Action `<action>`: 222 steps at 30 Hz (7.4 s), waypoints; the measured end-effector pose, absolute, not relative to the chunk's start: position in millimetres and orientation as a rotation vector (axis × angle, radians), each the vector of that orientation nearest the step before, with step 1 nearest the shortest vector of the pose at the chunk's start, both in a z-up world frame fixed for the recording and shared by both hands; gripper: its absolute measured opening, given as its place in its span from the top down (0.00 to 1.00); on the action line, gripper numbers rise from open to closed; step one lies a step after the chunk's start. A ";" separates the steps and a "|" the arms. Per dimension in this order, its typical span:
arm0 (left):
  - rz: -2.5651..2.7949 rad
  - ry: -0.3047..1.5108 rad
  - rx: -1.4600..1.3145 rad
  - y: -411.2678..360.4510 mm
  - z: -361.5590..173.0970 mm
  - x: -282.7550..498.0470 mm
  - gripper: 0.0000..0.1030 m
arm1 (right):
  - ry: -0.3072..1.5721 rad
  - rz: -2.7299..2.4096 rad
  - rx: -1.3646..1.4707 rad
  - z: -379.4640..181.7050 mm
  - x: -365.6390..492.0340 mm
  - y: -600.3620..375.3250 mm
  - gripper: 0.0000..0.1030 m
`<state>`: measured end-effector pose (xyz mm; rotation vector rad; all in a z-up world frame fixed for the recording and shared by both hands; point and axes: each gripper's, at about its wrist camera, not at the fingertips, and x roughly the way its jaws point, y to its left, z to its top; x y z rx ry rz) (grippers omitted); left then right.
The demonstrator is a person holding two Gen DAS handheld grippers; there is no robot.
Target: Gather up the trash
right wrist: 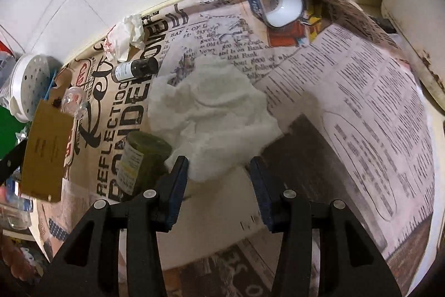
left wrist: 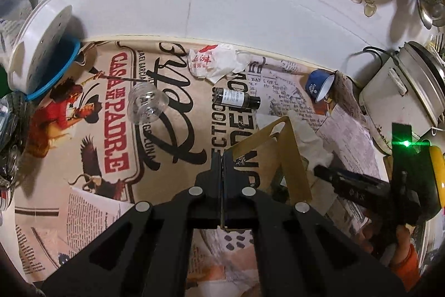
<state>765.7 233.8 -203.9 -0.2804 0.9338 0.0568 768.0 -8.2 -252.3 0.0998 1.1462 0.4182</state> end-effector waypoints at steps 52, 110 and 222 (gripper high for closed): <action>0.035 0.950 -0.274 178.4 -205.1 720.3 1.00 | 0.997 0.397 -0.123 -202.7 715.0 -66.8 0.32; 0.003 0.800 -0.227 103.9 -150.8 427.2 1.00 | 0.816 0.577 0.061 -130.1 413.1 -111.6 0.92; -0.069 0.855 -0.192 64.0 -146.7 303.1 0.48 | 0.834 0.349 0.042 -134.7 299.4 -163.7 0.57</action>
